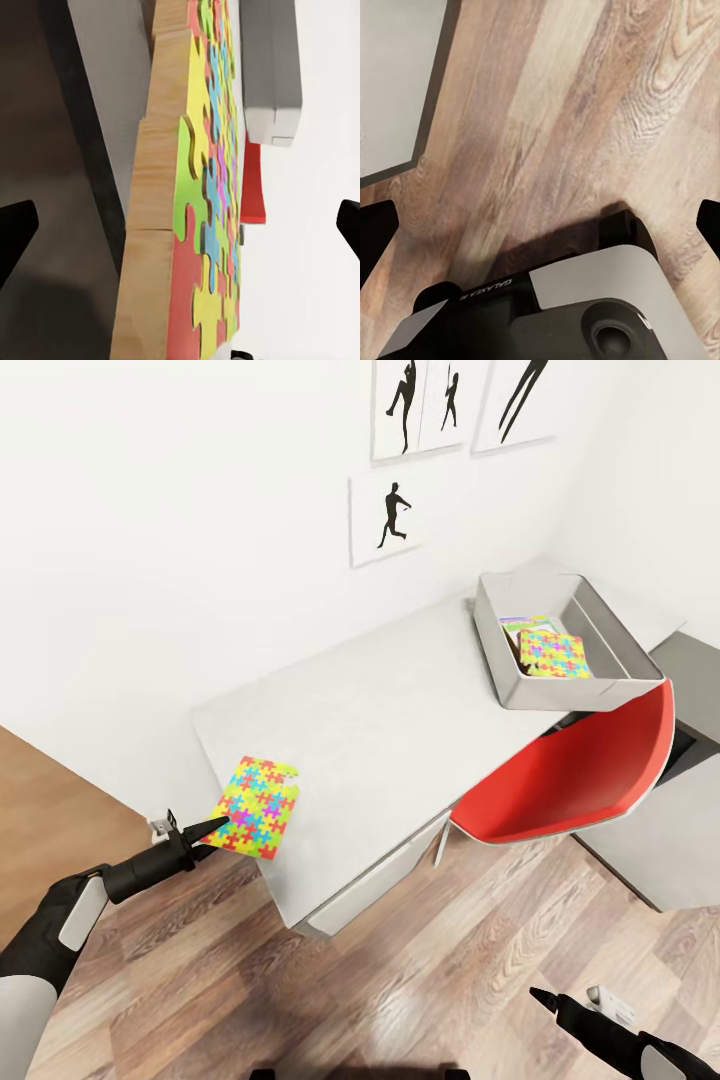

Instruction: Put all the toys in the child's room - the three board games (two on the bed and one on the table), the two jigsaw puzzles on the table, and the tennis ball on the table - inside the toy box on the table in the child's room.

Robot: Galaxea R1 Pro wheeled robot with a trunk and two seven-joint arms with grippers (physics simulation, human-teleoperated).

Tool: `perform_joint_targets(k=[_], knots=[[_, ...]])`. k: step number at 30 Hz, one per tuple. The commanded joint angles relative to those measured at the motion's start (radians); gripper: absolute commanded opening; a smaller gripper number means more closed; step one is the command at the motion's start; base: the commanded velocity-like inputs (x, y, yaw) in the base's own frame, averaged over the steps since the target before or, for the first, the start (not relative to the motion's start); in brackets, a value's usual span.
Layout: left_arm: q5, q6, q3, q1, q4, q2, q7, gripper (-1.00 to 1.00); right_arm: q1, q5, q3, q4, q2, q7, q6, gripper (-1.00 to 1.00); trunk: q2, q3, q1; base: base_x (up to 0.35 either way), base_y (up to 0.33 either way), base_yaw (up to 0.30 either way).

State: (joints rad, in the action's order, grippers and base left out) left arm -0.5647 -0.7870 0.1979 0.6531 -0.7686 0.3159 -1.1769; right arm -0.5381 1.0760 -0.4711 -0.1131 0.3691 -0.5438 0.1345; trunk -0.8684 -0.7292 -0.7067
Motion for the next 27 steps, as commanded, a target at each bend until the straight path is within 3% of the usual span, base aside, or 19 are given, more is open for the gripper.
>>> perform_joint_targets(k=[1, 27], knots=[[-0.004, -0.008, 0.0, 0.0, 0.0, 0.0, -0.001, 1.0, 0.0, 0.01, -0.004, 0.0, 0.001, -0.002, 0.007, 1.0, -0.001, -0.001, 0.0, 0.004, 0.0, 0.0], [-0.002, -0.008, -0.003, 0.0, 0.0, 0.0, 0.0, 1.0, 0.0, 0.01, -0.005, 0.0, 0.001, -0.002, 0.007, 1.0, -0.001, -0.001, 0.0, -0.035, 0.0, 0.0]])
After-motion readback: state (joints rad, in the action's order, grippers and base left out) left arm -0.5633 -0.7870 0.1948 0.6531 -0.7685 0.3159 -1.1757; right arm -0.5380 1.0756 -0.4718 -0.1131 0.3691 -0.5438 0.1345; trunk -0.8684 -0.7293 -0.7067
